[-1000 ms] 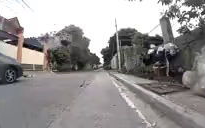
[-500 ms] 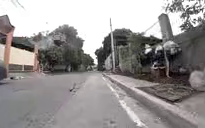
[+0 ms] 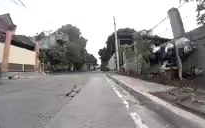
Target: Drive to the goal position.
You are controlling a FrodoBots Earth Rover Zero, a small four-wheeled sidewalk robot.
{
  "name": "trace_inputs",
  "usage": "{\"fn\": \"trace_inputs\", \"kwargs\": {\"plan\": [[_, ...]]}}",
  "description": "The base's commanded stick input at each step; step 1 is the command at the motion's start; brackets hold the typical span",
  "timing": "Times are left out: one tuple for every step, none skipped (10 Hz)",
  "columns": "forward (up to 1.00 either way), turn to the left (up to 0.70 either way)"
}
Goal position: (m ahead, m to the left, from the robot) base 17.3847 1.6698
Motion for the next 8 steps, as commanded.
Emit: {"fn": "trace_inputs", "kwargs": {"plan": [[1.00,0.00],[1.00,0.00],[1.00,0.00],[1.00,0.00],[1.00,0.00],[1.00,0.00],[1.00,0.00],[1.00,0.00]]}}
